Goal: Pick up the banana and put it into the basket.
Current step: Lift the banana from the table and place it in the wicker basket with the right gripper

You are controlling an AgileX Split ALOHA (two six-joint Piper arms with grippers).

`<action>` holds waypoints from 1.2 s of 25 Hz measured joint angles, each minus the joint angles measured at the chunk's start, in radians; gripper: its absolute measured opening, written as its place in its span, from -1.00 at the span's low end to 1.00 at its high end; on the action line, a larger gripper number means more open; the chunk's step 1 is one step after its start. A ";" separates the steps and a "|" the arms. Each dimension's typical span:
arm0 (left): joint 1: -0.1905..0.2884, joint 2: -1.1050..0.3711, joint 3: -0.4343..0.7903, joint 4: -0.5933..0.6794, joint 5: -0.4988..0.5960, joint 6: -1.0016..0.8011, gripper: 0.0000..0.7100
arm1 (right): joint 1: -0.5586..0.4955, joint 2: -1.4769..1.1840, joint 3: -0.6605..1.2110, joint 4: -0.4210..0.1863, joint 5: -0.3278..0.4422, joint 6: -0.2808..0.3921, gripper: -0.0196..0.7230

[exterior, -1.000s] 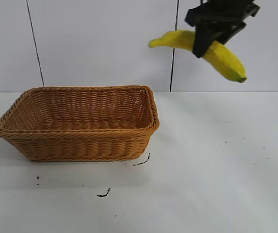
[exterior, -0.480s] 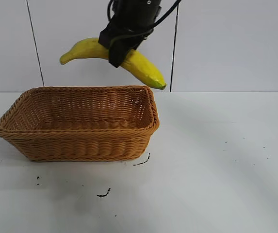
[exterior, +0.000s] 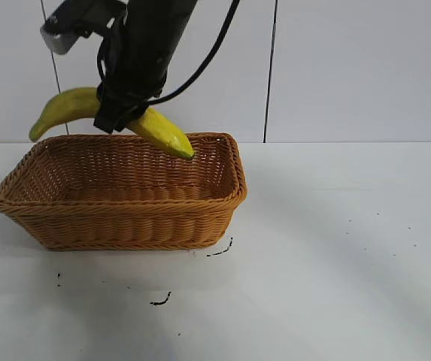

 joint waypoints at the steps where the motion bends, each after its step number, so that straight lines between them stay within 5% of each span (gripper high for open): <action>1: 0.000 0.000 0.000 0.000 0.000 0.000 0.94 | 0.000 0.001 0.000 0.003 0.000 0.000 -0.13; 10: 0.000 0.000 0.000 0.000 0.000 0.000 0.94 | 0.000 0.002 0.000 0.012 -0.020 0.000 -0.13; 15: 0.000 0.000 0.000 0.000 0.000 0.000 0.94 | 0.000 0.002 0.000 0.013 -0.034 0.004 0.56; 19: 0.000 0.000 0.000 0.000 0.000 0.000 0.94 | 0.000 -0.004 0.000 0.012 -0.051 0.060 0.70; 22: 0.000 0.000 0.000 0.000 0.000 0.000 0.94 | 0.000 -0.035 0.000 0.009 -0.048 0.173 0.71; 24: 0.000 0.000 0.000 0.000 0.000 0.000 0.94 | -0.009 -0.068 -0.002 0.007 -0.026 0.309 0.71; 27: 0.000 0.000 0.000 0.000 0.000 0.000 0.94 | -0.052 -0.116 -0.045 0.010 0.085 0.489 0.71; 30: 0.000 0.000 0.000 0.000 0.000 0.000 0.94 | -0.120 -0.127 -0.114 0.049 0.217 0.577 0.71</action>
